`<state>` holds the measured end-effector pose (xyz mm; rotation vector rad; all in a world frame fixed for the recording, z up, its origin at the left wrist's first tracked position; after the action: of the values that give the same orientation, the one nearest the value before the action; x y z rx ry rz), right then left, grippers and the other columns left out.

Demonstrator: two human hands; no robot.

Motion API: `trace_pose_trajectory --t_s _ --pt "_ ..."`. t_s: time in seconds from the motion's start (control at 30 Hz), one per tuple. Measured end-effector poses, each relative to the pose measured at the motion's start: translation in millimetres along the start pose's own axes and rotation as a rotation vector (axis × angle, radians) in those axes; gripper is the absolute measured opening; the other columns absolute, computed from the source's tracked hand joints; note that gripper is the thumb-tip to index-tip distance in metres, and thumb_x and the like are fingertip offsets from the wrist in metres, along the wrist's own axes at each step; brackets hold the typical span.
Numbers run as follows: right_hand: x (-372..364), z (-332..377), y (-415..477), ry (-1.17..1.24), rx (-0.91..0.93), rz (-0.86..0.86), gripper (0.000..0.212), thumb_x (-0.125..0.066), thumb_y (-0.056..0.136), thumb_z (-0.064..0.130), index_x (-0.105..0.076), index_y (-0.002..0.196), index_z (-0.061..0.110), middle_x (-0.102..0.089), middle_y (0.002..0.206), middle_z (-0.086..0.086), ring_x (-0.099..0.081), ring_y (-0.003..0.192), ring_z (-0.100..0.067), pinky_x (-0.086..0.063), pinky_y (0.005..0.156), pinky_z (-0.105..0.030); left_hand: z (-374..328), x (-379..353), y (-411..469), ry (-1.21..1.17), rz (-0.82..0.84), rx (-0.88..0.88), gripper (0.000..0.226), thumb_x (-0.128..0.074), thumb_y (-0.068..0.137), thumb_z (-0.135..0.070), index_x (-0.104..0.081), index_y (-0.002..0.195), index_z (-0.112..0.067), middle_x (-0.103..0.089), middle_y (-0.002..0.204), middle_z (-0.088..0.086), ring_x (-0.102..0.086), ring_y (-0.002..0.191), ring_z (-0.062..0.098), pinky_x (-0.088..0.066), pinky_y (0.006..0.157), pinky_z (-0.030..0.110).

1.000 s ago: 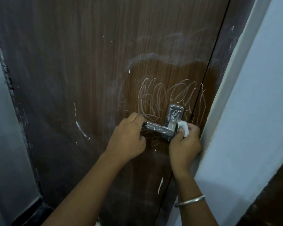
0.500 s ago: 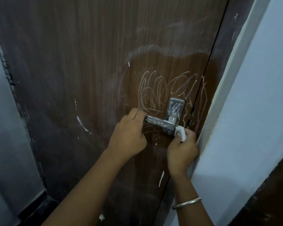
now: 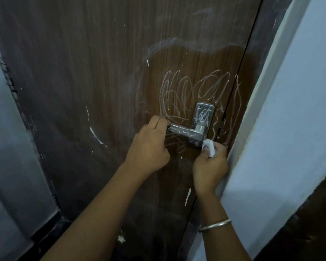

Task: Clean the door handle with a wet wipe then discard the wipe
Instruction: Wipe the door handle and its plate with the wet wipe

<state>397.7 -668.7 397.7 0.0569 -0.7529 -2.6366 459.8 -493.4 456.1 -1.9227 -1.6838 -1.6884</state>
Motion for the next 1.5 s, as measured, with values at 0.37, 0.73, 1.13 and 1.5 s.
trace_pose_trajectory --t_s 0.37,0.73,1.13,1.5 --pt "-41 -61 -38 0.9 -0.868 -0.063 0.021 -0.055 0.091 0.003 -0.061 0.11 0.011 -0.062 0.102 -0.002 -0.06 0.091 -0.011 -0.049 0.069 -0.018 -1 0 -1 0.03 0.007 0.005 0.055 -0.056 0.069 -0.003 -0.045 0.122 -0.012 -0.042 0.122 0.003 -0.05 0.103 0.028 -0.047 0.082 0.045" --pt "-84 -47 -70 1.224 -1.273 -0.038 0.021 -0.058 0.088 0.001 -0.057 0.107 0.01 -0.059 0.096 -0.007 -0.057 0.081 -0.014 -0.046 0.056 -0.022 -1 3 -1 0.015 0.012 -0.003 0.055 -0.057 0.069 -0.003 -0.045 0.122 -0.012 -0.043 0.122 0.004 -0.051 0.102 0.027 -0.047 0.081 0.043" --pt "-91 -48 -77 1.253 -1.35 -0.007 0.02 -0.06 0.086 0.001 -0.056 0.105 0.008 -0.058 0.093 -0.009 -0.058 0.081 -0.016 -0.047 0.058 -0.023 -3 3 1 0.027 0.031 -0.014 0.05 -0.06 0.07 -0.004 -0.045 0.117 -0.012 -0.043 0.117 0.003 -0.05 0.096 0.024 -0.048 0.076 0.041" --pt "-101 -46 -77 1.263 -1.383 0.01 0.031 -0.058 0.087 0.0 -0.051 0.117 0.005 -0.054 0.121 -0.014 -0.055 0.088 -0.019 -0.049 0.069 -0.024 -4 3 -1 0.044 0.032 -0.021 0.056 -0.058 0.068 -0.004 -0.045 0.122 -0.011 -0.043 0.123 0.005 -0.05 0.101 0.026 -0.046 0.078 0.04"
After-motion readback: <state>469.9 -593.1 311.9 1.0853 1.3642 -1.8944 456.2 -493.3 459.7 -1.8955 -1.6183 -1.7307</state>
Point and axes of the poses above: each hand's wrist, its own y-axis towards the middle knuckle, its own x-axis out of the back of the hand, z = x × y, the point moved 10 cm from there along y, towards the middle knuckle
